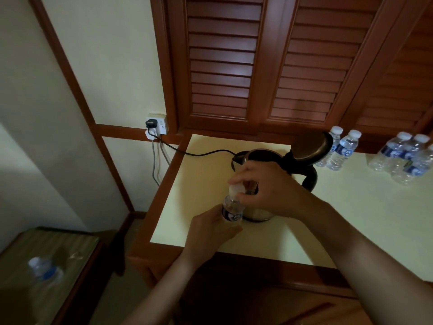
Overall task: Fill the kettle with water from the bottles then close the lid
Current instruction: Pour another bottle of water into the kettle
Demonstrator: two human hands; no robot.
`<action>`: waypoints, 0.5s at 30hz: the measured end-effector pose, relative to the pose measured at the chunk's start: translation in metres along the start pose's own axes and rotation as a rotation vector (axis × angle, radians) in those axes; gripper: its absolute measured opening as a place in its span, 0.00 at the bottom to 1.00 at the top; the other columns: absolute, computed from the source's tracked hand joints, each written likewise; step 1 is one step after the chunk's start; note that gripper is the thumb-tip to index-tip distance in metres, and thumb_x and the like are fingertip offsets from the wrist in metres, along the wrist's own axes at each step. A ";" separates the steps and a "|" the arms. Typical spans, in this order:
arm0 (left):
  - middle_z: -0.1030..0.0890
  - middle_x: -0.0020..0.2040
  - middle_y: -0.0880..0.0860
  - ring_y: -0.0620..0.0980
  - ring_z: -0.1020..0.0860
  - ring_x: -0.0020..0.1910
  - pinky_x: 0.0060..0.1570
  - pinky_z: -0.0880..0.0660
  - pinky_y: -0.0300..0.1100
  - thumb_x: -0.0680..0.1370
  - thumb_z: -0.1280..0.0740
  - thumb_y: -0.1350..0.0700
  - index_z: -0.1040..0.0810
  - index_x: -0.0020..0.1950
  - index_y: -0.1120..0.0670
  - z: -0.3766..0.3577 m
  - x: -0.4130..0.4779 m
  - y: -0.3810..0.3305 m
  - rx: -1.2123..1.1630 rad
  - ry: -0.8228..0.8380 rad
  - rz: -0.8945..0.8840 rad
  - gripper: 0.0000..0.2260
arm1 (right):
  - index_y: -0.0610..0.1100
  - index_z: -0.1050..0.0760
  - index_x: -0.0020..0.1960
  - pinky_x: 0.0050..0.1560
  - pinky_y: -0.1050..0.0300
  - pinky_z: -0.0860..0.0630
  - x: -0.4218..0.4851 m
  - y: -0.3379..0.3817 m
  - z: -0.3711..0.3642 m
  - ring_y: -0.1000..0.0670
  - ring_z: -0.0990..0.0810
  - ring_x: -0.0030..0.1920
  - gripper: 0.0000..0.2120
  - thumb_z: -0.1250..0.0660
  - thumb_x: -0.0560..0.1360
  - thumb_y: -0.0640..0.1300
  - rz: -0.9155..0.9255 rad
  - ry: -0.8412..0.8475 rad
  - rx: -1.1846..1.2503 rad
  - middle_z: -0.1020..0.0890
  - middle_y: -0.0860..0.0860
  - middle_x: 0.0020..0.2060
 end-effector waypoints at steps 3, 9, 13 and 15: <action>0.14 0.50 0.45 0.40 0.17 0.49 0.52 0.19 0.48 0.72 0.22 0.51 0.18 0.60 0.49 0.000 0.001 -0.001 -0.002 0.045 0.015 0.17 | 0.50 0.18 0.59 0.51 0.53 0.22 0.004 0.004 0.004 0.56 0.22 0.48 0.15 0.27 0.73 0.46 0.024 0.117 -0.025 0.21 0.56 0.53; 0.14 0.52 0.44 0.39 0.17 0.52 0.56 0.20 0.50 0.72 0.21 0.51 0.18 0.60 0.48 0.001 0.002 0.000 -0.024 0.103 0.046 0.17 | 0.52 0.18 0.59 0.51 0.60 0.23 0.011 0.010 0.008 0.57 0.20 0.49 0.15 0.26 0.73 0.43 0.074 0.268 -0.102 0.17 0.57 0.53; 0.14 0.50 0.44 0.41 0.17 0.51 0.55 0.20 0.49 0.71 0.21 0.51 0.17 0.58 0.48 0.001 0.000 0.001 -0.052 0.087 0.067 0.17 | 0.50 0.19 0.58 0.43 0.67 0.30 0.015 0.016 0.003 0.59 0.25 0.43 0.12 0.29 0.75 0.51 0.088 0.292 -0.302 0.22 0.57 0.45; 0.14 0.48 0.46 0.43 0.16 0.48 0.52 0.19 0.47 0.70 0.22 0.50 0.16 0.56 0.50 0.001 0.000 0.001 -0.044 0.074 0.079 0.16 | 0.48 0.21 0.54 0.44 0.63 0.28 0.015 0.020 0.000 0.57 0.26 0.43 0.13 0.32 0.76 0.55 0.057 0.275 -0.361 0.24 0.56 0.44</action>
Point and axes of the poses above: each hand's wrist, its own x-axis towards the middle knuckle, its own z-axis out of the back of the hand, y = z × x, the point moved 7 cm from there along x, towards the middle knuckle
